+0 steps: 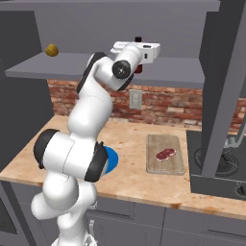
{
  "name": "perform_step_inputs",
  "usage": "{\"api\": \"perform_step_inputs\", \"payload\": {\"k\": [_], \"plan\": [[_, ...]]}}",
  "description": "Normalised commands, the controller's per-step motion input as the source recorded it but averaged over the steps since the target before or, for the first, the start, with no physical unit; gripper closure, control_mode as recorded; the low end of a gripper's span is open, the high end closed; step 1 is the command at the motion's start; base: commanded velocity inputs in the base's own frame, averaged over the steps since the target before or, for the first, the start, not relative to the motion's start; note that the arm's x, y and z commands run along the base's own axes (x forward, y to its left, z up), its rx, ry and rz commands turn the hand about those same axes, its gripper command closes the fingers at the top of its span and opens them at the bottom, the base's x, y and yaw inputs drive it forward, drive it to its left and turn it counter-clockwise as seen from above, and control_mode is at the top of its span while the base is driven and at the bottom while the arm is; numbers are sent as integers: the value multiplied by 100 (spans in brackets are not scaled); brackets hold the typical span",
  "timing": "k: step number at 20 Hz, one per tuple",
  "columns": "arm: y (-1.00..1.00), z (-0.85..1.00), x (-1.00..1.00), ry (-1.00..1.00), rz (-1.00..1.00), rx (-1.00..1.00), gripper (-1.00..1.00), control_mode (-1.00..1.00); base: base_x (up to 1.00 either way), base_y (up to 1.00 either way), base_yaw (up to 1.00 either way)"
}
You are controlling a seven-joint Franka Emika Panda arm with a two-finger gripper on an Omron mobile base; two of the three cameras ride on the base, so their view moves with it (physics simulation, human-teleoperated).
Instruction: Pick the steak from the plate and place it on the cutting board. Then pick the condiment bottle from the cabinet and place it next to the cutting board.
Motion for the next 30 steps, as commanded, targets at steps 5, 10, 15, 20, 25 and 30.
{"api": "perform_step_inputs", "payload": {"k": [5, 10, 15, 20, 25, 30], "plan": [[0, 0, 4, 0, 0, 0, -100, -100, 0, 0, 0], [-3, 0, 0, 1, -1, 0, -100, -100, 0, 0, 0], [-10, 0, -7, 0, -2, 0, -100, -100, 0, 0, 0], [-5, 0, -2, 0, -2, 0, -100, -100, 0, 0, 0], [0, 0, -1, 0, 0, 0, -100, -100, 0, 0, 0], [0, 0, -1, 0, 0, 0, 100, -100, 0, 0, 0]]}}
